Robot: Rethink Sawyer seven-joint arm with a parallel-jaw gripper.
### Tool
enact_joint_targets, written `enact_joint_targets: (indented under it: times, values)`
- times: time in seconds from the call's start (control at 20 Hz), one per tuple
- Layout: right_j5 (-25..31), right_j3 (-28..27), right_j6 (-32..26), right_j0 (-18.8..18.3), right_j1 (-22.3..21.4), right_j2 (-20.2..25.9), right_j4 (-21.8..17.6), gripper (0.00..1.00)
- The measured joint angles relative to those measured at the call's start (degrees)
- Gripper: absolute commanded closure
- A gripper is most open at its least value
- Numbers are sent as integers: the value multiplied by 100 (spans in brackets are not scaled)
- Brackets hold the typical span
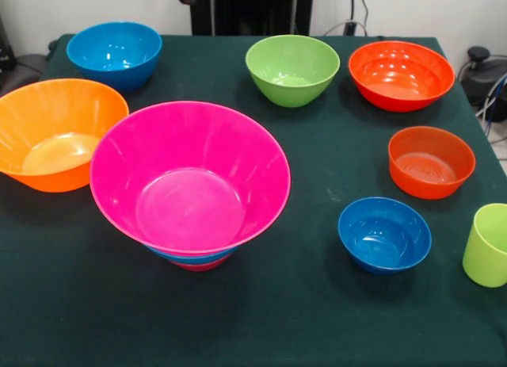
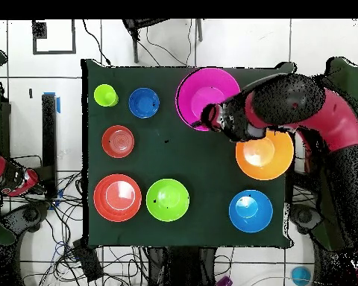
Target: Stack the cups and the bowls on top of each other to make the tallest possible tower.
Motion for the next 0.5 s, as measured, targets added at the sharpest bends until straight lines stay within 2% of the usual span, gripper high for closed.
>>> enact_joint_targets:
  times: [0.25,0.5]
  values:
    - [-611,75,0,322,54,-98,1,0]
    - [-970,116,0,600,64,-244,4,0]
